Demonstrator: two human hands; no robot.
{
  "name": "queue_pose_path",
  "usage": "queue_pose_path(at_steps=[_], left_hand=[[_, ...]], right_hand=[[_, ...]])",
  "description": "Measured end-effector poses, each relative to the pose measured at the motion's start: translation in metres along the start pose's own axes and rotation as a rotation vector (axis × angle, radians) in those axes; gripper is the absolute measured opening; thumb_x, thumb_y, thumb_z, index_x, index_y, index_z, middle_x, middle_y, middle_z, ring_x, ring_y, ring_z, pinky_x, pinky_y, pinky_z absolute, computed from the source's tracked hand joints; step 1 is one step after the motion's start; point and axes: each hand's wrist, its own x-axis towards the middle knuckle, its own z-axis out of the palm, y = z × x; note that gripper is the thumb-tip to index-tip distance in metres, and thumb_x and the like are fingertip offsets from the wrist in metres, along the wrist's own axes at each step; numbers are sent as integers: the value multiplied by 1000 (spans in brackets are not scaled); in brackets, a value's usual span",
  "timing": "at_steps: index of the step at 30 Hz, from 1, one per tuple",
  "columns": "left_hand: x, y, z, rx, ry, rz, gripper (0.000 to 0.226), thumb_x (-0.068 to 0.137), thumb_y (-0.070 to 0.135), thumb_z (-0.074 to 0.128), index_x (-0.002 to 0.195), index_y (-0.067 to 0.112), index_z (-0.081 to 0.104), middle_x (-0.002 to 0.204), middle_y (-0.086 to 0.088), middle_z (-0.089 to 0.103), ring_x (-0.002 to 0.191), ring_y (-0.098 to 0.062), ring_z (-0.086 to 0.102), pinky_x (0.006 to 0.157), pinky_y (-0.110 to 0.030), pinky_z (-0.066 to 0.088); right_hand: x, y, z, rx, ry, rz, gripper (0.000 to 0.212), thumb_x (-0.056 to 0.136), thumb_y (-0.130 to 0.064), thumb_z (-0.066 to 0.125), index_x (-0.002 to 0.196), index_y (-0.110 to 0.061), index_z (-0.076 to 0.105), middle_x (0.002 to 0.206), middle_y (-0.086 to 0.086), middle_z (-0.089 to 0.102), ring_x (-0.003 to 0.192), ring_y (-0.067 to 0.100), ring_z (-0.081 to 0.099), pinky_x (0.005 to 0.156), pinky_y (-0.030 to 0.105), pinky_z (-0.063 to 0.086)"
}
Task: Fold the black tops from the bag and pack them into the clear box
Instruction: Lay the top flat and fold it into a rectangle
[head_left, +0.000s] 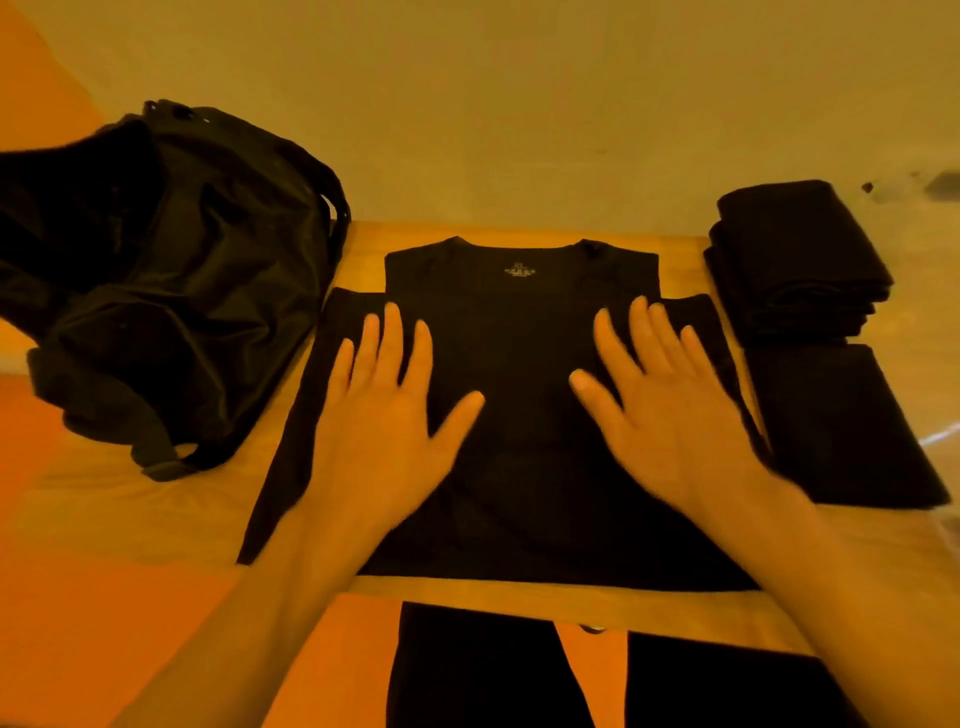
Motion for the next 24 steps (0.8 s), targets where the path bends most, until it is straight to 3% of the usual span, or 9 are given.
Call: queue_pose_path(at_steps=[3,6,11,15,19,22,24], left_hand=[[-35,3,19,17,-71,-37,93,82,83,-10,160,33,-10,168,-9,-17,154,-28,-18,127,-49,-3],[-47,-10,25,35,-31,-21,92,86,85,-7,161,32,-3,170,-8,-6,156,-28,-9,127,-50,4],[-67,-14,26,34,-4,-56,94,87,85,-7,161,25,-8,169,-9,-5,156,-28,-8,127,-50,3],[-75,-19,26,64,-39,-48,94,86,88,-3,161,32,5,169,-10,1,156,-30,-4,126,-51,8],[-84,-21,29,72,-53,-42,96,84,92,4,160,34,9,169,-9,4,156,-31,0,125,-51,10],[-89,-20,24,65,-75,-55,101,78,94,-6,160,36,-1,170,-8,-5,155,-31,-9,126,-51,6],[-89,-11,9,9,-119,-94,107,70,96,-13,159,37,-10,169,-9,-15,153,-34,-19,127,-51,-1]], right_hand=[[-41,-5,21,-25,-19,3,78,92,-71,-10,159,-32,-4,168,9,-4,155,24,-9,126,46,0],[-57,8,28,-27,-10,97,78,92,-71,-10,160,-32,1,168,10,1,155,25,-4,126,48,6],[-87,14,27,29,-15,59,82,82,-75,-26,155,-38,-14,164,3,-19,152,22,-20,124,42,-7],[-114,16,31,25,-72,86,84,77,-78,-29,153,-44,-17,163,-1,-23,151,20,-23,122,40,-9],[-118,18,30,44,-64,93,85,81,-79,-25,155,-41,-11,166,4,-13,153,24,-14,123,43,1],[-120,13,26,44,-98,69,81,69,-77,-35,143,-44,-35,157,3,-37,147,23,-32,120,37,-12],[-122,9,24,63,-84,79,81,73,-78,-29,147,-44,-30,159,5,-33,148,24,-29,120,38,-10]])
